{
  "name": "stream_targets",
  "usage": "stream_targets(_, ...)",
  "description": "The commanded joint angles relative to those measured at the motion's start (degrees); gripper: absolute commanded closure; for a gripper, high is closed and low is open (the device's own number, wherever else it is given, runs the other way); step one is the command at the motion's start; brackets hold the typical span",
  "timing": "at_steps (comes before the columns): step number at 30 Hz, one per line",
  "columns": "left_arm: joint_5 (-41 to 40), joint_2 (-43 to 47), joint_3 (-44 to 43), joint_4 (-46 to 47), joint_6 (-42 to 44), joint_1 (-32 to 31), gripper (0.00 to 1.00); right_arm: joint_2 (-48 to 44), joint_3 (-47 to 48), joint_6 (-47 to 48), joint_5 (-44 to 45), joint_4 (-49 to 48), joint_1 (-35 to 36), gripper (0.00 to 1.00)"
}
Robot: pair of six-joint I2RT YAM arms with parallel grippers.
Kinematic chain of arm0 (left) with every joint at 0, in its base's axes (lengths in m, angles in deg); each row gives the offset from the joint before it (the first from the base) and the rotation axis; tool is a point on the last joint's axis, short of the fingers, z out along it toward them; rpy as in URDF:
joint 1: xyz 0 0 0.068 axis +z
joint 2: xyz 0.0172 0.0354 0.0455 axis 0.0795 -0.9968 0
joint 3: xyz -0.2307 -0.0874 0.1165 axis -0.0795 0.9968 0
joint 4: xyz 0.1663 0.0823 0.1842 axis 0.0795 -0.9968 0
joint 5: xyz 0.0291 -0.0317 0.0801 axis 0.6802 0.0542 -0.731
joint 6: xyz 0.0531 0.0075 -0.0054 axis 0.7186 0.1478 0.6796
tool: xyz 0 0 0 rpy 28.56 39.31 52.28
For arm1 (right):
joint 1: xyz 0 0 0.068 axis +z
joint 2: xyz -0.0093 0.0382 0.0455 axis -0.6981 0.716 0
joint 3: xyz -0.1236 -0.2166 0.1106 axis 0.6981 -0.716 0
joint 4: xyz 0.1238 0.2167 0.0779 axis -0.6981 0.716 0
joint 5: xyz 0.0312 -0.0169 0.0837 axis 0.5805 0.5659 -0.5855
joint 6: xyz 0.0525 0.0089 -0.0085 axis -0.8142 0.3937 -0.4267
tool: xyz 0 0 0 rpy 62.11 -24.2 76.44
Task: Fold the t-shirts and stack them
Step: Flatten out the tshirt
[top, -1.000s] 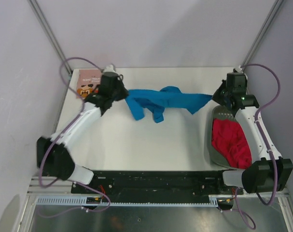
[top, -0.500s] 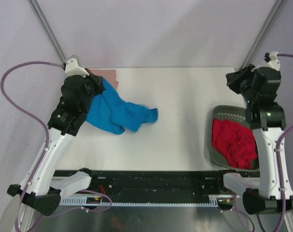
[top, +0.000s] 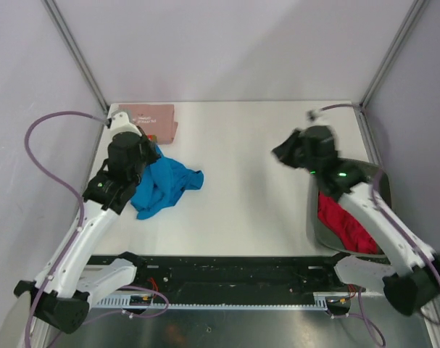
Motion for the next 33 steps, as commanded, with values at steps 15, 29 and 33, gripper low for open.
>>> stream_targets(15,-10.38,-6.22,-6.13,-3.95,2.29,8.75,1.00,41.47,-6.03,-14.97,-9.35,-40.04,27.27,0.62)
stream_targets(29,-9.31,-5.87,-7.53,-3.94,3.81,9.00,1.00,56.06,8.89,-5.08,-0.19,-36.73,36.08,0.52)
stream_targets(33,-8.91,-5.77,-7.53,-3.93,3.93,9.03,1.00,57.92,10.88,-3.16,0.47,-36.38,36.90,0.50)
